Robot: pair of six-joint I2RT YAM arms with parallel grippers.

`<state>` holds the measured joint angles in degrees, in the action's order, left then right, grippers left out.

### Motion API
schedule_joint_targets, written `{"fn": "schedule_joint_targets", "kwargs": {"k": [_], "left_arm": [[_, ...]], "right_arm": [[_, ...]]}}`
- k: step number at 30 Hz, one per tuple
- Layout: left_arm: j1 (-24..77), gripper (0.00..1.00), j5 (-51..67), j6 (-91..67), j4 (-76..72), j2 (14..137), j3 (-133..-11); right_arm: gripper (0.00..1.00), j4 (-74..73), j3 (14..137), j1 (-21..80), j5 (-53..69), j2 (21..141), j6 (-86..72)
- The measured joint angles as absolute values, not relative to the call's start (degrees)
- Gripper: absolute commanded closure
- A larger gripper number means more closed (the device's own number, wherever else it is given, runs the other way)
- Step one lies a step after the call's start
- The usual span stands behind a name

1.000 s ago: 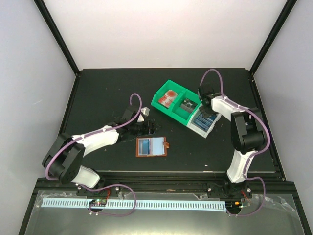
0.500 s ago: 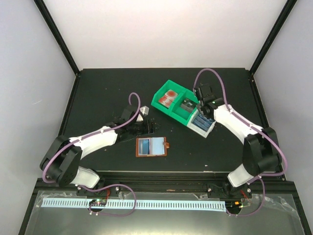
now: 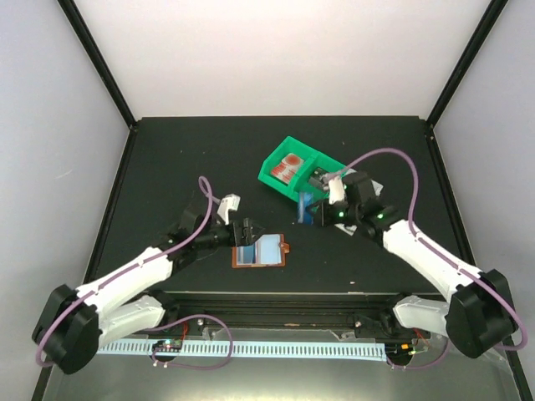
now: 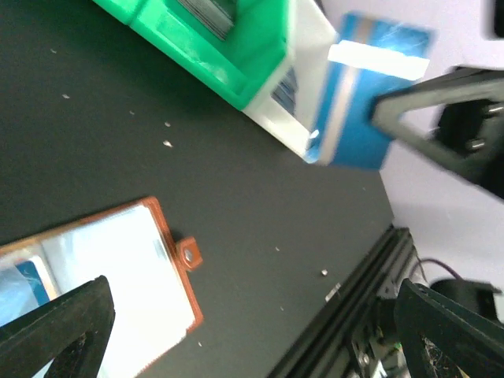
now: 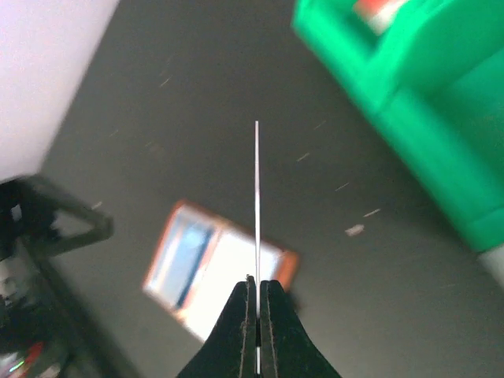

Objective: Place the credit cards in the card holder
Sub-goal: Pick up the credit card from the storage box.

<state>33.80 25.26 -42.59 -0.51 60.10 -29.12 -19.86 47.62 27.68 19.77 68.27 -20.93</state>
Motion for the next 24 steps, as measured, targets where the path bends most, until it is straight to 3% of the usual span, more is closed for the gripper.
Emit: {"fn": "schedule_joint_targets", "kwargs": {"k": [9,11,13,17,21,24], "left_arm": [[33.8,0.03,33.9,-45.4,-4.9,45.9,-15.9],[33.8,0.14,35.0,-47.2,-6.4,44.1,-14.2],[33.8,0.33,36.3,-49.2,-8.1,43.2,-12.7],[33.8,0.58,38.3,-52.9,-9.6,42.8,-12.1],[33.8,0.77,39.0,-55.4,-10.9,39.9,-11.8],[33.8,0.83,39.0,-56.4,-11.5,37.7,-11.3]], "right_arm": [[0.99,9.6,34.4,39.7,40.9,73.6,-45.6],[0.99,16.2,34.0,42.3,43.6,76.3,-49.6],[0.99,21.5,34.0,44.3,45.5,78.7,-52.8],[0.99,28.7,33.9,46.3,47.4,81.8,-57.4],[0.99,33.6,33.2,46.3,48.2,82.6,-60.5],[0.99,35.2,32.6,46.3,48.3,82.5,-61.6]]}}
